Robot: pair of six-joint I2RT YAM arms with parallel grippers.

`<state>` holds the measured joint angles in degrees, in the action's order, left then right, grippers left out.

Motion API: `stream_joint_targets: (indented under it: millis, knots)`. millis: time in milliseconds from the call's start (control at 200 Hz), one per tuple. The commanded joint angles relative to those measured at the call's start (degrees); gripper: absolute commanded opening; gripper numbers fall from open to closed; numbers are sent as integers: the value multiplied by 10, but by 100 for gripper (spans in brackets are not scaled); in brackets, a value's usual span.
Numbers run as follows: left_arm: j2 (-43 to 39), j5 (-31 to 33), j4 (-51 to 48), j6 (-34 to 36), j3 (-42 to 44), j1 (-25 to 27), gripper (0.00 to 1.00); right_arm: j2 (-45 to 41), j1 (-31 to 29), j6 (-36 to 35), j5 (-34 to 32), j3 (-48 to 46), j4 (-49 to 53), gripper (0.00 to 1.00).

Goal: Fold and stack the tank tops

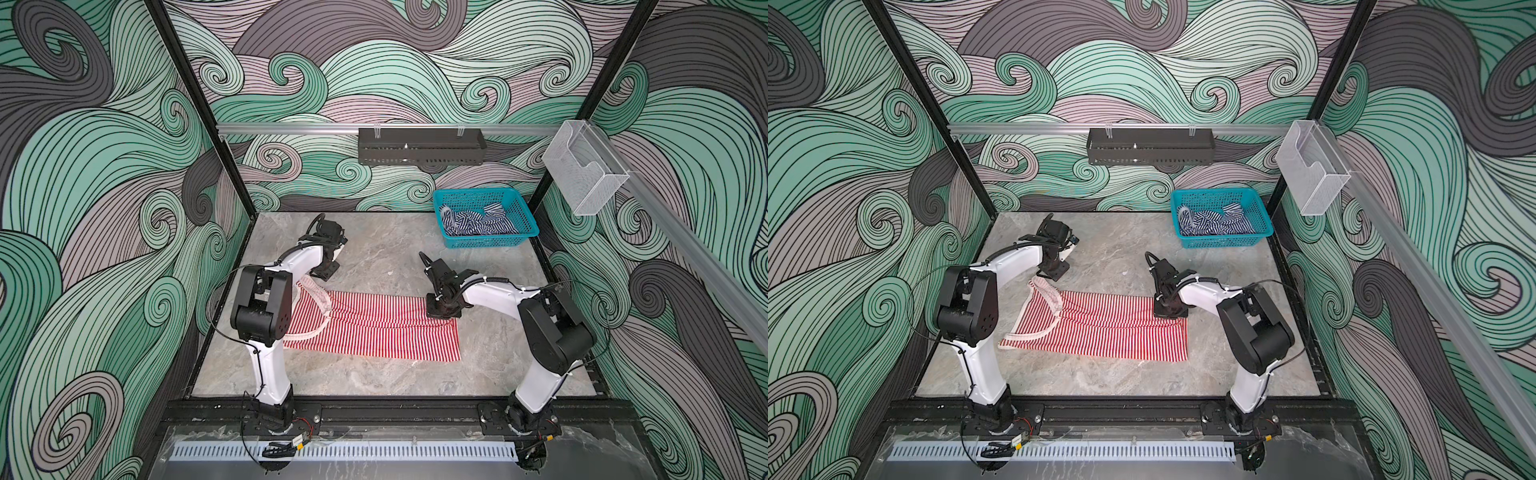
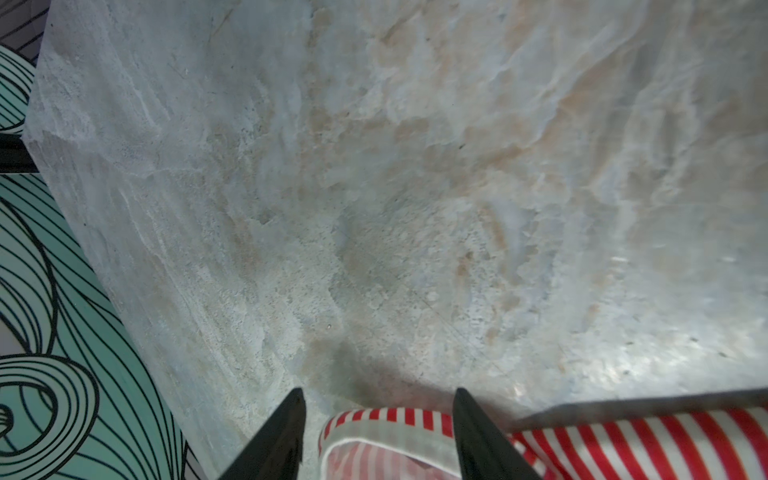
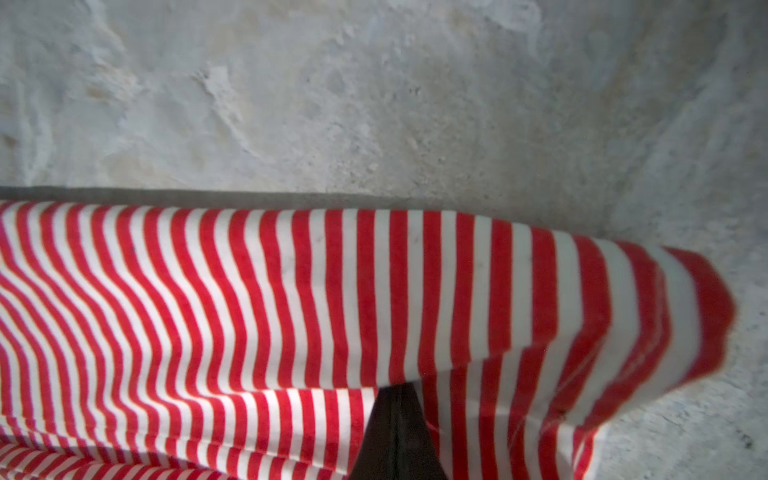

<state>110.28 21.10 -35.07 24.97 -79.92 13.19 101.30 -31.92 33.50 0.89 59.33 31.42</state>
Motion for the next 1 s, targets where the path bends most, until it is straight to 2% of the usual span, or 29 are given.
stream_joint_targets:
  millis: [0,290,445,711,991]
  knots:
    - [9,44,5,17,2,-4,60,9,-2,14,-8,-16,-4,5]
    - [45,69,-26,20,-16,-8,60,10,-2,13,-4,-20,-6,5]
    - [36,78,-42,12,-9,-12,60,9,-2,14,-4,-22,-9,5]
    - [-37,110,-7,0,95,-21,60,9,-4,18,-1,-29,-14,5]
    - [-135,114,51,-14,199,-53,60,9,-5,17,0,-32,-13,5]
